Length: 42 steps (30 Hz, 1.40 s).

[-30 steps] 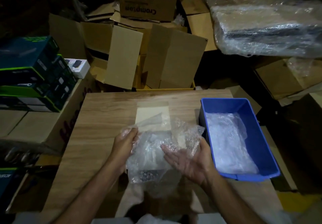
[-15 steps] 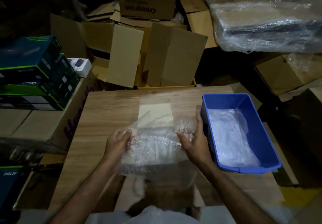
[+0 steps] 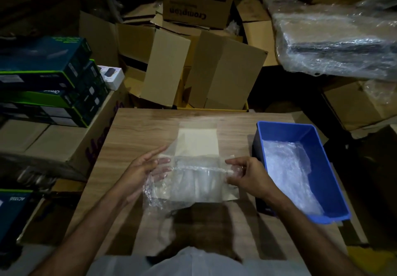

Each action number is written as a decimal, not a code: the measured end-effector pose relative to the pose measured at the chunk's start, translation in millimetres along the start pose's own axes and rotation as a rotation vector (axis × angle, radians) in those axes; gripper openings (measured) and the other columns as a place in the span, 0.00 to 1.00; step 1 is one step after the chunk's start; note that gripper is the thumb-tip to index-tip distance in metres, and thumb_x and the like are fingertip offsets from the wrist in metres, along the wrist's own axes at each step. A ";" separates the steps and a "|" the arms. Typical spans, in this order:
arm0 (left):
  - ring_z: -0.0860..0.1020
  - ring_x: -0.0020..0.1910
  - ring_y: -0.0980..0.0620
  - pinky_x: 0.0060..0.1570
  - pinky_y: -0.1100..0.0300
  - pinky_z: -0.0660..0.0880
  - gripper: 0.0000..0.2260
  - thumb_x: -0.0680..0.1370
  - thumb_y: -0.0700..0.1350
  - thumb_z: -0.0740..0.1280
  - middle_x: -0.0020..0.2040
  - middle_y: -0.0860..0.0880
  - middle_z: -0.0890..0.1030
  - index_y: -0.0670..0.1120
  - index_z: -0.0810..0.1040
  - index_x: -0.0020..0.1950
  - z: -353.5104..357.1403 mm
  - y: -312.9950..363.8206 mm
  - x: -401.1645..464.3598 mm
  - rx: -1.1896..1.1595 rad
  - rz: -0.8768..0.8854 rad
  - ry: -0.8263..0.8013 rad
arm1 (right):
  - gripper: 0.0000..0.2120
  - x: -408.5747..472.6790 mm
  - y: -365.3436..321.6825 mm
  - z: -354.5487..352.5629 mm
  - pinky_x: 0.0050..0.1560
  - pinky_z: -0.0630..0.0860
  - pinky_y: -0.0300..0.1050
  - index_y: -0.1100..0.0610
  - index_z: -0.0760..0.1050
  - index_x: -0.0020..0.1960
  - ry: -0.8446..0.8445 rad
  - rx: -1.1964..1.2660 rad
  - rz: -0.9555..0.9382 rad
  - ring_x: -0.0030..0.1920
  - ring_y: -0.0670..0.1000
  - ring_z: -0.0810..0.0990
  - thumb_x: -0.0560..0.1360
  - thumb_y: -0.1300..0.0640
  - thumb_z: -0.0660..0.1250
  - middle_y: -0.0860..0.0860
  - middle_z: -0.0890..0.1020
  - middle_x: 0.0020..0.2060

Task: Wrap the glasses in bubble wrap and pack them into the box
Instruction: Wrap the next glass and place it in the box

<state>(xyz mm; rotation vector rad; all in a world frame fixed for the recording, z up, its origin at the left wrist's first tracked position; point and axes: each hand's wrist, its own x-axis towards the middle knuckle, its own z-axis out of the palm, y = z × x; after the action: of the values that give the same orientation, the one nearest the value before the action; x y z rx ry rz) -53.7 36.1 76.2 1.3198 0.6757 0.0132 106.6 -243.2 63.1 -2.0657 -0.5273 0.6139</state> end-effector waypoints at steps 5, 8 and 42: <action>0.83 0.54 0.40 0.52 0.47 0.82 0.22 0.85 0.34 0.55 0.55 0.40 0.85 0.54 0.74 0.72 0.8 -8.6 1.9 -0.048 -0.076 0.086 | 0.04 5.8 -3.2 -5.6 0.36 0.74 0.33 0.49 0.86 0.42 0.039 0.013 -0.074 0.34 0.37 0.80 0.73 0.58 0.78 0.38 0.83 0.32; 0.82 0.57 0.38 0.55 0.43 0.81 0.25 0.84 0.33 0.56 0.55 0.40 0.84 0.57 0.71 0.74 3.7 -14.5 1.7 0.057 -0.075 0.102 | 0.17 6.4 -5.5 -11.5 0.33 0.69 0.36 0.53 0.77 0.29 0.054 -0.013 -0.111 0.29 0.40 0.73 0.76 0.59 0.73 0.47 0.76 0.23; 0.82 0.35 0.62 0.36 0.68 0.78 0.09 0.78 0.37 0.71 0.35 0.56 0.85 0.41 0.75 0.56 75.9 27.8 -5.7 0.248 0.148 -0.224 | 0.50 -6.1 -13.2 18.6 0.78 0.56 0.67 0.63 0.69 0.75 -0.553 1.550 0.392 0.74 0.68 0.68 0.72 0.23 0.59 0.67 0.68 0.74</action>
<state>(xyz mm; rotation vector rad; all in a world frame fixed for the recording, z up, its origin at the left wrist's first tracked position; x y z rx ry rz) -13.3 -25.4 110.2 1.5809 0.3962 -0.1000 88.8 -228.0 66.7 -0.4850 0.1394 1.2824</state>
